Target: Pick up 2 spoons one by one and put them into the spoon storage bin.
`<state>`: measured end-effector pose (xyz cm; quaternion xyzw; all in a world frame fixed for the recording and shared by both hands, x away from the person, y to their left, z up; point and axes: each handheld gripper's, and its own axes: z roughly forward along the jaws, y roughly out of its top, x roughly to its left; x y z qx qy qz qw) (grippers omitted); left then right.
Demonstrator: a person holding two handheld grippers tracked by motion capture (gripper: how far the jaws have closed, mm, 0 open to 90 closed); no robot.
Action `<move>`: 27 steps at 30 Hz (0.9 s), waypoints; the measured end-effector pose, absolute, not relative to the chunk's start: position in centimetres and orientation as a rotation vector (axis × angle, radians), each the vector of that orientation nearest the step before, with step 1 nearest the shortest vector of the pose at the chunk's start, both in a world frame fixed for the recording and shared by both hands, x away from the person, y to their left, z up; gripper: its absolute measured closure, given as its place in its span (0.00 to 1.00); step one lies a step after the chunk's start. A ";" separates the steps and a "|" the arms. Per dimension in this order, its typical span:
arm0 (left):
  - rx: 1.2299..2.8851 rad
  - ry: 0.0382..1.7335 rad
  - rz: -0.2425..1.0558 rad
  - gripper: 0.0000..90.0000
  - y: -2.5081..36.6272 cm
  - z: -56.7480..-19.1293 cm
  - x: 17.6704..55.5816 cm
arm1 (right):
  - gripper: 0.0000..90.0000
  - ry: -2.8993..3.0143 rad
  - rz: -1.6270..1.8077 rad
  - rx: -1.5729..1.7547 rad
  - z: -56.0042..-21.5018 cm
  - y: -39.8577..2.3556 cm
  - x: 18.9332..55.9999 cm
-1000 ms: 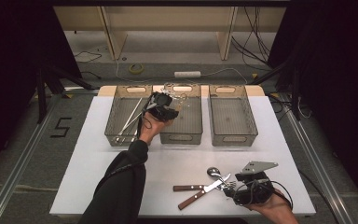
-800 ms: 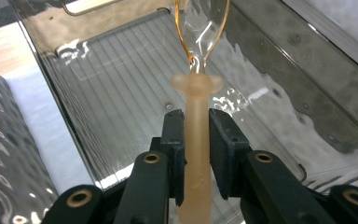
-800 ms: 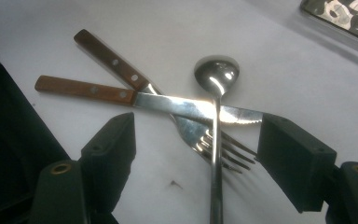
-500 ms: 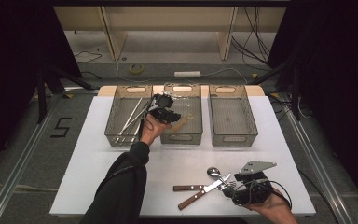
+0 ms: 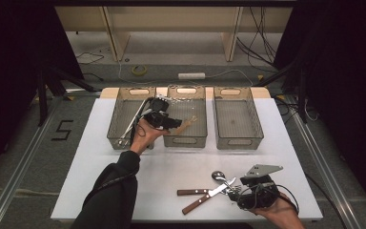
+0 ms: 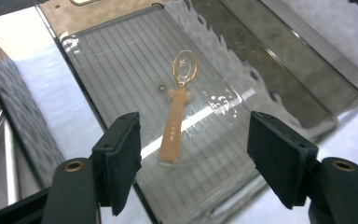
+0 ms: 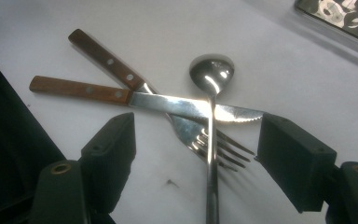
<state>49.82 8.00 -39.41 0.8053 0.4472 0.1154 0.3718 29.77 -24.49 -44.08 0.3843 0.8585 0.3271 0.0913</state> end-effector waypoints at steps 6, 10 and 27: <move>2.053 1.113 0.295 0.33 9.6 -38.9 47.8 | 0.33 2.548 0.946 1.151 -44.1 -24.5 29.8; 2.023 1.098 0.298 0.31 10.7 -38.6 46.4 | 0.35 2.555 0.916 1.169 -44.2 -24.6 29.8; 1.985 1.008 0.288 0.24 14.5 -39.3 41.3 | 0.44 2.586 0.859 1.190 -44.6 -24.6 29.8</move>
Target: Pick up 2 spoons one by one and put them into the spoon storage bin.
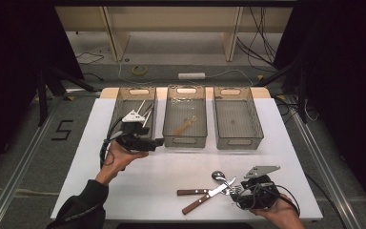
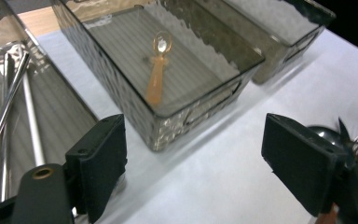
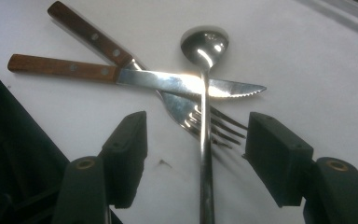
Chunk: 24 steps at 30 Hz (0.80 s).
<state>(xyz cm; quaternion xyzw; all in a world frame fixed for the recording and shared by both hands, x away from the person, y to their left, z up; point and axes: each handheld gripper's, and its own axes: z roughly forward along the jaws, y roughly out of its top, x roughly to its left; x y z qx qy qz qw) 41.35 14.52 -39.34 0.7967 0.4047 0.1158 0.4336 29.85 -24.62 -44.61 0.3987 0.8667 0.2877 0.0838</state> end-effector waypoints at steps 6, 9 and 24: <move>1.982 1.000 0.301 0.22 15.5 -40.5 39.2 | 0.48 2.607 0.829 1.194 -44.8 -24.6 29.9; 1.957 0.997 0.307 0.22 15.9 -40.8 38.3 | 0.50 2.615 0.822 1.191 -44.9 -24.6 29.9; 1.931 0.979 0.327 0.22 16.8 -42.0 34.8 | 0.61 2.641 0.749 1.216 -45.3 -24.6 29.9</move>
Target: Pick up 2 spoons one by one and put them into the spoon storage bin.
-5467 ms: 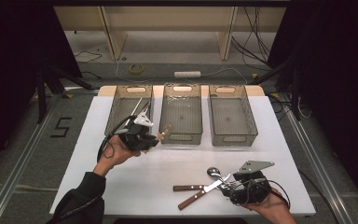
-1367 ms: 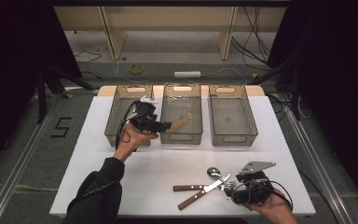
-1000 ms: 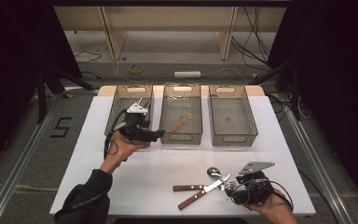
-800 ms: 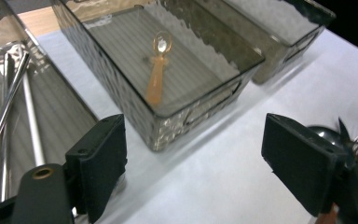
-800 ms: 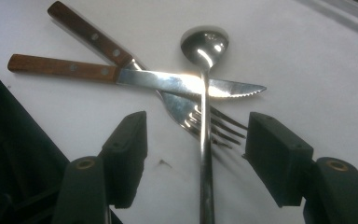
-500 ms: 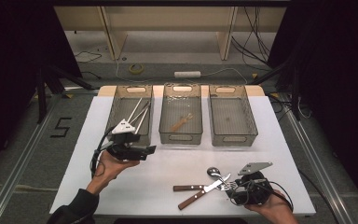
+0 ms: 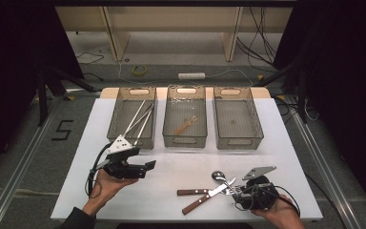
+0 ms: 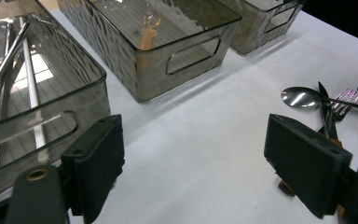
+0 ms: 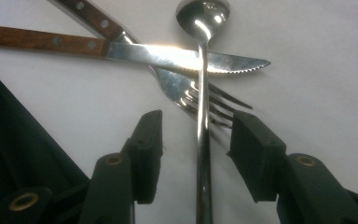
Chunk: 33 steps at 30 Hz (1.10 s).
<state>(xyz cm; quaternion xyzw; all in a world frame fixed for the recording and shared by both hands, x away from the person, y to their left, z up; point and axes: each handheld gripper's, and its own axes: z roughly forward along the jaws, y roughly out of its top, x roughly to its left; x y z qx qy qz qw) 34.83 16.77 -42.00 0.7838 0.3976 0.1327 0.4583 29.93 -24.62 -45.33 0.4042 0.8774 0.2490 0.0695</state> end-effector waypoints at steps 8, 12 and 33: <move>1.932 0.965 0.347 0.22 16.8 -42.2 34.0 | 0.68 2.649 0.709 1.223 -45.6 -24.7 29.9; 1.936 0.964 0.353 0.22 16.8 -42.3 33.8 | 0.70 2.651 0.689 1.219 -45.5 -24.7 29.9; 1.939 0.955 0.355 0.21 16.8 -42.3 33.2 | 0.77 2.690 0.613 1.238 -46.3 -24.7 30.2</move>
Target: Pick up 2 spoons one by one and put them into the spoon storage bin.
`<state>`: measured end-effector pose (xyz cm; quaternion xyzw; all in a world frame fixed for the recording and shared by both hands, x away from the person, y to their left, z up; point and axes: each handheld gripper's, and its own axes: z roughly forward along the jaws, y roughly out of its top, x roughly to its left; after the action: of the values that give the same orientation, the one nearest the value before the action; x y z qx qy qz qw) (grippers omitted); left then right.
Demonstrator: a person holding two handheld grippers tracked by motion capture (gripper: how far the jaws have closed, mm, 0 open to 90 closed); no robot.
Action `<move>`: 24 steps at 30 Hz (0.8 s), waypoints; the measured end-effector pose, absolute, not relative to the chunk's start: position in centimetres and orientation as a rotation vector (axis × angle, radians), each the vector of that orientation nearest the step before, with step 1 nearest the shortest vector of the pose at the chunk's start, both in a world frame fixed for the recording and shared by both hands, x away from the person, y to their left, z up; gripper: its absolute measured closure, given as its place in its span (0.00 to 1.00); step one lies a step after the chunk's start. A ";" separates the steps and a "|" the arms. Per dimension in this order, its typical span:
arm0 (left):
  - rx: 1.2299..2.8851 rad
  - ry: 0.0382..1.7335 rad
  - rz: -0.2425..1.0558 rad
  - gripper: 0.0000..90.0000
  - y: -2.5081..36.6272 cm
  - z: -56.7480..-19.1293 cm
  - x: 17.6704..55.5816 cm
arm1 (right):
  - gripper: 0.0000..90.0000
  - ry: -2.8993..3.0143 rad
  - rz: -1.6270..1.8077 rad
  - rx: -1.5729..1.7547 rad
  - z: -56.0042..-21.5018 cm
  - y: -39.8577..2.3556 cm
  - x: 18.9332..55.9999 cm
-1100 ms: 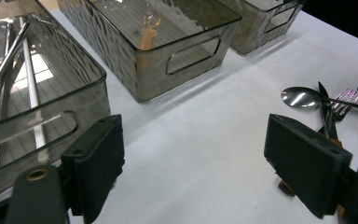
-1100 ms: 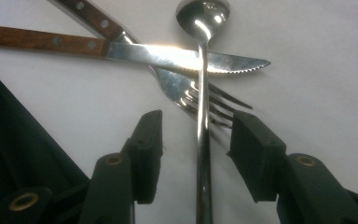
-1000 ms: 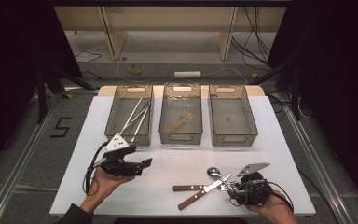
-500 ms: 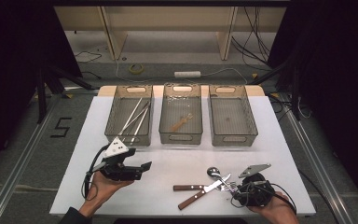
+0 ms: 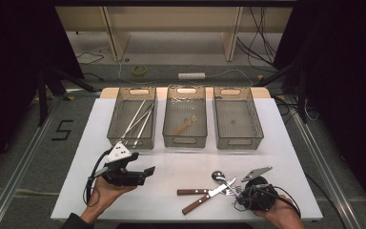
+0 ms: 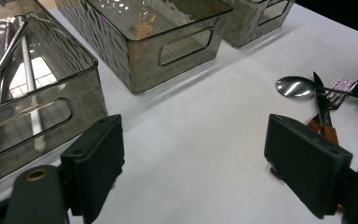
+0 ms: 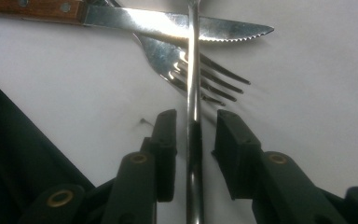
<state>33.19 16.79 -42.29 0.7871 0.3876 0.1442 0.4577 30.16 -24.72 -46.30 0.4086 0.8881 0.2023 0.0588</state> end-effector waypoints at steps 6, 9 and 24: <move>1.944 0.952 0.349 0.21 16.7 -42.4 33.1 | 0.84 2.693 0.584 1.206 -46.3 -24.3 30.3; 1.945 0.951 0.350 0.21 16.7 -42.4 33.0 | 0.88 2.690 0.564 1.191 -46.3 -24.1 30.4; 1.943 0.947 0.355 0.21 16.7 -42.4 32.9 | 1.00 2.727 0.563 1.156 -46.2 -23.7 30.1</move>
<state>32.95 16.72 -42.35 0.7886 0.3842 0.1442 0.4579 30.11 -23.70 -46.25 0.3827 0.9026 0.1865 0.0634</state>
